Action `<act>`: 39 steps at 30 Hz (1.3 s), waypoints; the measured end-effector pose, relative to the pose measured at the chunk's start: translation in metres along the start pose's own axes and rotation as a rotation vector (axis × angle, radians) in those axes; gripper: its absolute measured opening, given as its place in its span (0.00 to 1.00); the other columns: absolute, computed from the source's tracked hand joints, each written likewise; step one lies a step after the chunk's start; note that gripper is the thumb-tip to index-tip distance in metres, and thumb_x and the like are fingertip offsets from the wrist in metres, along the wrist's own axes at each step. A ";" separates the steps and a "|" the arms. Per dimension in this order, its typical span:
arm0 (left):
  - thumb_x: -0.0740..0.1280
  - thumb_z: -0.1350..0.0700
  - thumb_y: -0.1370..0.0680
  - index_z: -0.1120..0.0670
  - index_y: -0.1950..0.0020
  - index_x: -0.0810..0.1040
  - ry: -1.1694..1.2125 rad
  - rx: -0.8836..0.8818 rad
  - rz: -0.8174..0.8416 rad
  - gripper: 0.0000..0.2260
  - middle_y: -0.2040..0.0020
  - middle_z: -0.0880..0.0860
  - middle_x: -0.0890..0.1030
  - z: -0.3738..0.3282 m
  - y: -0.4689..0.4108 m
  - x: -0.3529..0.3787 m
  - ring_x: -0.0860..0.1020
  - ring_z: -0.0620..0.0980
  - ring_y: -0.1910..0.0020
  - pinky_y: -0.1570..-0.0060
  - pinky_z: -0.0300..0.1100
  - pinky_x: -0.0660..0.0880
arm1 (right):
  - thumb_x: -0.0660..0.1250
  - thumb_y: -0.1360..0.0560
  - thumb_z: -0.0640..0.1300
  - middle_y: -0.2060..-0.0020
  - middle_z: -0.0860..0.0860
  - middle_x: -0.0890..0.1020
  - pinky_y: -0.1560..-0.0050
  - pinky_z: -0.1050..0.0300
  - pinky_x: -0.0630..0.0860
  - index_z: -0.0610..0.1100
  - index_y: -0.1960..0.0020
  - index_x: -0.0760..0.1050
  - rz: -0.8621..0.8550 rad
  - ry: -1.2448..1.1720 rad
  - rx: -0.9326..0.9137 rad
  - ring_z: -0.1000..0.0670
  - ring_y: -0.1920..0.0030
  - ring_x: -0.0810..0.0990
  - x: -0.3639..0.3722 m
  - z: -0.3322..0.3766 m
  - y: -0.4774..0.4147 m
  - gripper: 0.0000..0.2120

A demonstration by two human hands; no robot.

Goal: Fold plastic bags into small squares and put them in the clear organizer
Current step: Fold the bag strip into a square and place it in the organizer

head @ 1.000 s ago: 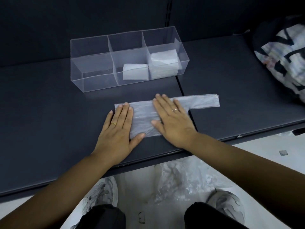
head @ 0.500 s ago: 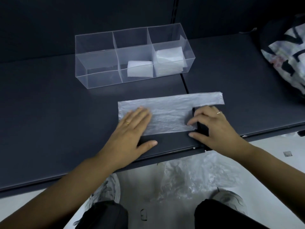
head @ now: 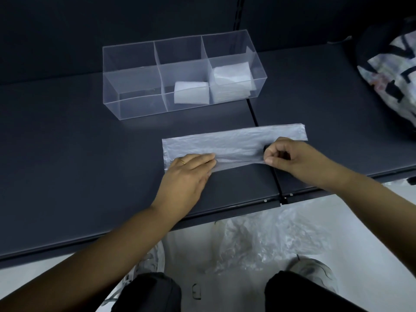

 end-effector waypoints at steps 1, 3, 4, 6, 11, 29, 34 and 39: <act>0.69 0.63 0.25 0.60 0.44 0.83 -0.004 0.006 -0.005 0.11 0.43 0.54 0.82 -0.001 -0.001 -0.001 0.81 0.55 0.45 0.46 0.51 0.77 | 0.69 0.26 0.48 0.53 0.54 0.74 0.53 0.72 0.69 0.51 0.55 0.76 -0.047 0.037 -0.011 0.57 0.56 0.74 -0.004 0.003 0.001 0.03; 0.67 0.62 0.25 0.60 0.45 0.83 -0.004 -0.004 0.008 0.10 0.44 0.54 0.83 0.000 -0.002 -0.004 0.82 0.55 0.46 0.44 0.50 0.77 | 0.70 0.32 0.61 0.45 0.58 0.70 0.46 0.69 0.67 0.55 0.46 0.72 -0.131 0.151 -0.075 0.58 0.47 0.72 -0.009 0.018 0.006 0.19; 0.67 0.61 0.24 0.60 0.45 0.83 0.003 -0.014 0.015 0.10 0.44 0.54 0.83 0.000 -0.002 -0.005 0.82 0.55 0.46 0.44 0.49 0.76 | 0.69 0.36 0.67 0.41 0.60 0.67 0.40 0.65 0.62 0.57 0.40 0.69 -0.142 0.228 -0.141 0.58 0.42 0.69 -0.006 0.028 0.008 0.28; 0.68 0.62 0.24 0.60 0.44 0.83 0.016 -0.033 0.031 0.10 0.44 0.55 0.83 0.000 -0.003 -0.007 0.81 0.55 0.45 0.42 0.47 0.75 | 0.65 0.40 0.73 0.35 0.61 0.64 0.34 0.58 0.53 0.57 0.31 0.63 -0.104 0.422 -0.252 0.56 0.33 0.62 0.014 0.048 0.009 0.41; 0.67 0.59 0.21 0.56 0.42 0.82 0.064 -0.112 0.086 0.10 0.42 0.51 0.82 0.007 -0.002 -0.014 0.79 0.51 0.41 0.39 0.40 0.71 | 0.72 0.28 0.47 0.41 0.53 0.79 0.37 0.56 0.64 0.46 0.40 0.78 -0.198 0.488 -0.304 0.48 0.39 0.75 0.046 0.049 0.001 0.17; 0.64 0.63 0.23 0.56 0.46 0.79 0.115 -0.530 -0.423 0.08 0.55 0.51 0.79 0.078 0.008 -0.070 0.77 0.46 0.58 0.51 0.39 0.73 | 0.73 0.27 0.43 0.63 0.53 0.84 0.64 0.82 0.66 0.44 0.57 0.81 -0.375 -0.131 0.190 0.62 0.60 0.79 -0.008 -0.005 -0.038 0.03; 0.56 0.47 0.19 0.58 0.25 0.63 -0.122 -0.113 0.138 0.25 0.24 0.56 0.63 0.015 -0.005 -0.004 0.59 0.54 0.25 0.25 0.46 0.51 | 0.72 0.28 0.41 0.61 0.50 0.84 0.65 0.80 0.69 0.48 0.62 0.79 -0.383 -0.101 0.211 0.55 0.60 0.81 -0.008 -0.002 -0.037 0.05; 0.35 0.34 0.23 0.51 0.23 0.37 -0.394 -0.148 0.376 0.34 0.21 0.51 0.38 0.036 0.008 0.028 0.35 0.51 0.23 0.25 0.52 0.39 | 0.68 0.29 0.36 0.52 0.48 0.78 0.51 0.58 0.72 0.44 0.47 0.75 -0.503 0.158 0.148 0.46 0.50 0.78 -0.002 0.024 -0.030 0.11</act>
Point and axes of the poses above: each hand's wrist, its own y-axis away from the middle knuckle, its own x-axis out of the palm, z = x × y, the point moved 7 cm from there along -y, towards the middle knuckle
